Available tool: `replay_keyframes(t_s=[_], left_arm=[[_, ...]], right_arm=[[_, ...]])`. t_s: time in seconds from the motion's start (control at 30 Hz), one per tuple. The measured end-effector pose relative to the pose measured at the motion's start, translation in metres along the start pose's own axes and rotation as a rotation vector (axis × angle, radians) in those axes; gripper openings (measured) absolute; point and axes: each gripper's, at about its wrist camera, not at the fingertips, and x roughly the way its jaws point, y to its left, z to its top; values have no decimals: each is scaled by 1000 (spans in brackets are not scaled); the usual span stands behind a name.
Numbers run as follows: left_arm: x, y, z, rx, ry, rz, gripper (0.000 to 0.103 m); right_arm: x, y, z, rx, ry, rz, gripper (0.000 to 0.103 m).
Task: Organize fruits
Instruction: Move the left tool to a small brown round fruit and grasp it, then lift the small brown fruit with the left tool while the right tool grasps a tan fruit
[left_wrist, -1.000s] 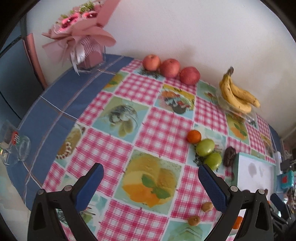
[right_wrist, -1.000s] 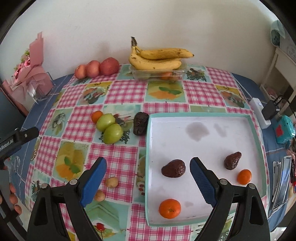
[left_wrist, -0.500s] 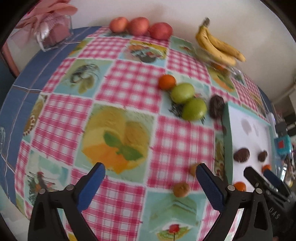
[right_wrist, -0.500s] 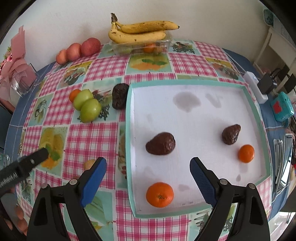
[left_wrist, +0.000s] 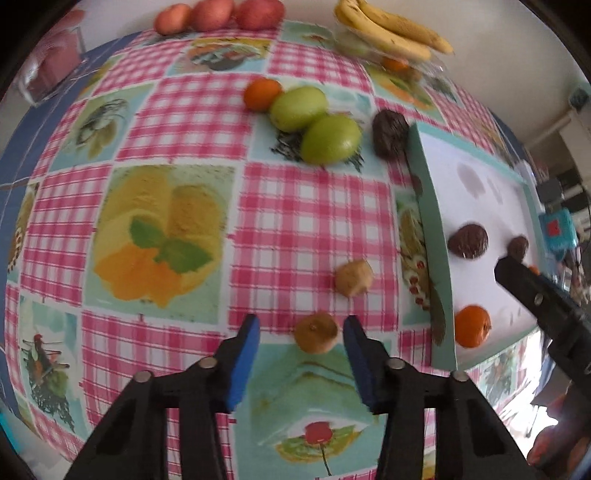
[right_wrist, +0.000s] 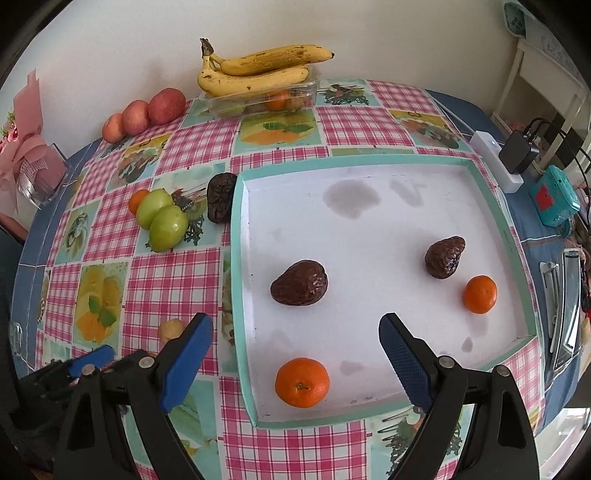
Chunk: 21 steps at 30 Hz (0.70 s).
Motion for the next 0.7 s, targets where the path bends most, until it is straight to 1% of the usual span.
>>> replay_keyframes(t_s=[0.1,0.13,0.2,0.27,0.43,0.5,0.6,0.7], left_arm=[[4,-8,-3,31,15,-5,38],[4,-11,-4,40,15,-3,37],[5,-14,-3,46,11,-2,31],[3,-15,-3,49,2,-6,27],[-1,-21,-2,59,-11,-18,27],[-7,-18,2,47,-29,-28,26],[-21,-5,5,-4,-83,-29,26],[-33,13,10,-79,-137,25,26]], right_arm=[[0,0,0,5,1,12,92],[0,0,0,4,1,13,92],[0,1,0,1,2,12,92],[0,0,0,2,2,12,92],[0,1,1,4,4,14,92],[1,1,1,4,8,20,92],[4,1,1,5,17,17,92],[6,3,1,6,18,16,92]])
